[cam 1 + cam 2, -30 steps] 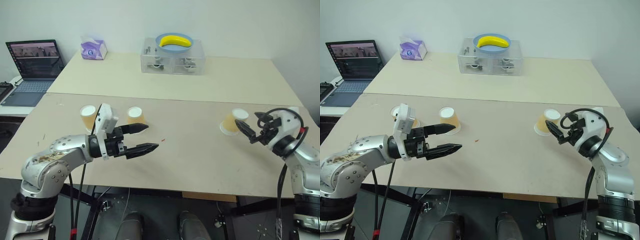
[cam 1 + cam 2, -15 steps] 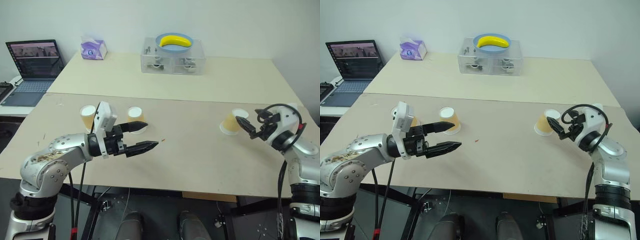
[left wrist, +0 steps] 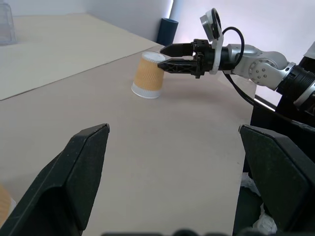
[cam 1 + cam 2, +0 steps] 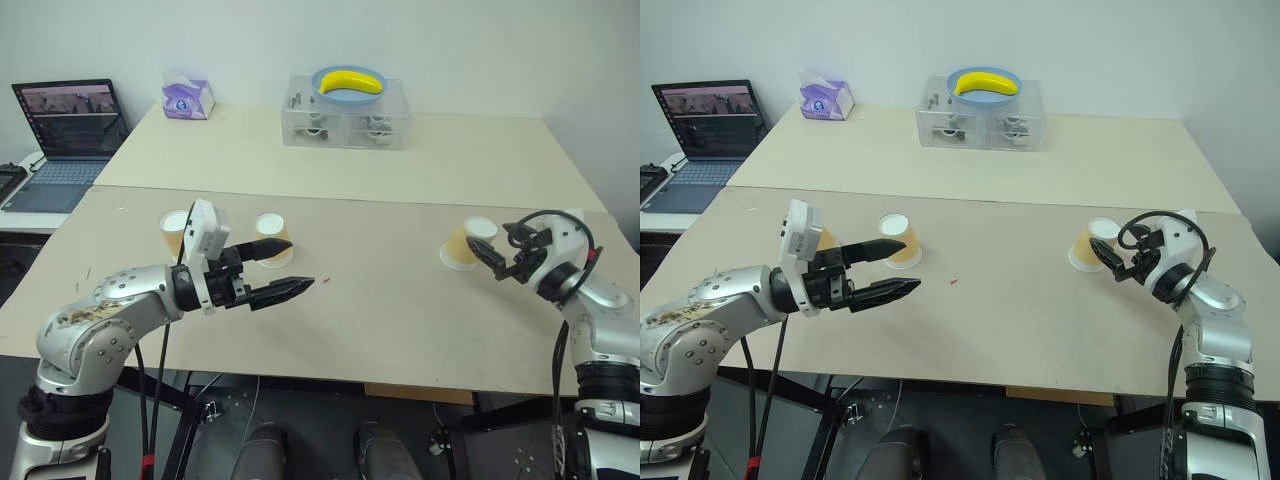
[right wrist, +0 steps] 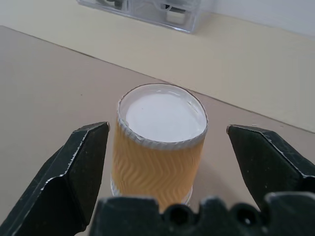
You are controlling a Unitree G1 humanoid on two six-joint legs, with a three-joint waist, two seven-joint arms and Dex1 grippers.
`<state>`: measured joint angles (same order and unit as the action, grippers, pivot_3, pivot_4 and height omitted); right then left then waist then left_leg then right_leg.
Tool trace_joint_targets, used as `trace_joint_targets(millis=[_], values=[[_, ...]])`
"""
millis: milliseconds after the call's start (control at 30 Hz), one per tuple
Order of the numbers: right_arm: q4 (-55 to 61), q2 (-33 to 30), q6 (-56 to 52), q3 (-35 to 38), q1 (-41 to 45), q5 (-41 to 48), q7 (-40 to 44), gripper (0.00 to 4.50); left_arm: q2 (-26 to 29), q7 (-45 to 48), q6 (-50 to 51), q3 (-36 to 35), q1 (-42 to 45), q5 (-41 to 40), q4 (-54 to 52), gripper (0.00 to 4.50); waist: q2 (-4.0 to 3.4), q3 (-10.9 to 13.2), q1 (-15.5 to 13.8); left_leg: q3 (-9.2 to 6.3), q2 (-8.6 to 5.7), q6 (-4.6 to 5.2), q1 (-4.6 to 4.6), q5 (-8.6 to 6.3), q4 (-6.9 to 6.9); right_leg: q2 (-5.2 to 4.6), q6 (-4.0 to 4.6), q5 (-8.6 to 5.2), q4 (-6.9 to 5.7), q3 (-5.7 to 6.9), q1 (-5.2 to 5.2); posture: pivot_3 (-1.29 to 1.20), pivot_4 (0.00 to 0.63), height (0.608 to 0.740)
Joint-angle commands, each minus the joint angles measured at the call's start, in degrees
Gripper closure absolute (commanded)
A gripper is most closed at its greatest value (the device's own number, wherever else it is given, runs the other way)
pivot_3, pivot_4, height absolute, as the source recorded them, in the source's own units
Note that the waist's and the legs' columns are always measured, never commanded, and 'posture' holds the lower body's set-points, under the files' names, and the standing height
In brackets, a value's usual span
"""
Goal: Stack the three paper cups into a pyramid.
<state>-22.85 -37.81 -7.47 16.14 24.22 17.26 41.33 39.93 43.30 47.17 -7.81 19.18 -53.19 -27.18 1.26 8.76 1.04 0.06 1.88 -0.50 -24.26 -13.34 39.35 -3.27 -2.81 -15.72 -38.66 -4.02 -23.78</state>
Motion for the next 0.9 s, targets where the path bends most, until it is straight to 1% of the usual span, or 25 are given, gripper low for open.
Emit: trace_joint_targets(millis=[33, 467, 500, 533, 600, 633, 667, 900], values=[[-0.69, -0.29, 2.27, 0.63, 2.09, 0.33, 0.54, 0.05, -0.03, -0.33, -0.43, -1.31, 0.26, -1.17, -1.82, 0.00, 0.00, 0.00, 0.02, 0.01, 0.00, 0.00, 0.00, 0.00, 0.00, 0.00, 0.00, 0.00, 0.00, 0.00, 0.00, 0.00, 0.150, 0.694], [-7.12, 1.04, 5.30, -1.74, 6.56, -1.32, 1.58, 0.05, -0.06, -1.72, -0.76, -1.51, -0.58, -1.71, -2.14, 0.00, 0.00, 0.00, 0.06, 0.00, -0.01, 0.00, -0.01, 0.00, 0.00, -0.01, 0.00, 0.00, 0.00, 0.00, 0.00, 0.00, 0.150, 0.694], [-7.30, 1.07, 5.48, -1.86, 6.59, -1.43, 1.67, 0.55, -0.01, -1.73, -0.82, -1.60, -0.70, -1.73, -2.17, 0.00, 0.00, 0.00, 0.04, 0.00, -0.01, 0.00, -0.01, 0.00, 0.00, -0.01, 0.00, 0.00, 0.00, 0.00, 0.00, 0.00, 0.150, 0.694], [-7.62, 1.21, 5.72, -1.85, 6.72, -1.29, 1.92, 0.70, -0.05, -1.90, -0.88, -1.66, -0.64, -1.67, -2.02, 0.00, 0.00, 0.00, 0.04, 0.00, -0.01, 0.00, -0.01, 0.00, 0.00, -0.02, 0.00, 0.00, 0.00, -0.01, 0.00, 0.00, 0.150, 0.694], [-7.89, 1.37, 5.99, -1.84, 6.85, -1.17, 2.12, 1.46, -0.05, -2.13, -0.90, -1.82, -0.69, -1.72, -1.96, 0.00, 0.00, 0.00, 0.02, 0.00, -0.01, 0.00, -0.01, 0.00, 0.00, -0.02, 0.00, 0.00, -0.01, 0.00, 0.00, 0.00, 0.150, 0.694], [-8.03, 1.39, 6.09, -1.86, 6.94, -1.23, 2.13, 1.68, -0.04, -2.19, -0.90, -1.84, -0.70, -1.74, -1.97, 0.00, 0.00, 0.00, 0.02, 0.00, -0.01, 0.00, 0.00, 0.00, 0.00, -0.01, 0.00, 0.00, -0.01, 0.00, 0.00, 0.00, 0.150, 0.694], [-8.07, 1.38, 6.09, -1.83, 7.04, -1.29, 1.99, 1.80, 0.02, -2.25, -0.89, -1.87, -0.83, -1.73, -2.06, 0.00, 0.00, 0.00, 0.03, 0.00, -0.01, 0.00, 0.00, 0.00, 0.00, -0.02, 0.00, 0.00, -0.01, 0.00, 0.00, 0.00, 0.150, 0.694], [-7.64, 1.40, 5.64, -2.09, 7.77, -1.58, 1.38, 1.80, 0.97, -2.09, -0.32, -2.70, -2.17, -2.31, -2.68, 0.00, 0.00, 0.00, 0.13, 0.00, 0.00, 0.00, -0.01, 0.00, 0.00, -0.01, 0.00, 0.00, -0.01, 0.00, 0.00, 0.00, 0.150, 0.694]])
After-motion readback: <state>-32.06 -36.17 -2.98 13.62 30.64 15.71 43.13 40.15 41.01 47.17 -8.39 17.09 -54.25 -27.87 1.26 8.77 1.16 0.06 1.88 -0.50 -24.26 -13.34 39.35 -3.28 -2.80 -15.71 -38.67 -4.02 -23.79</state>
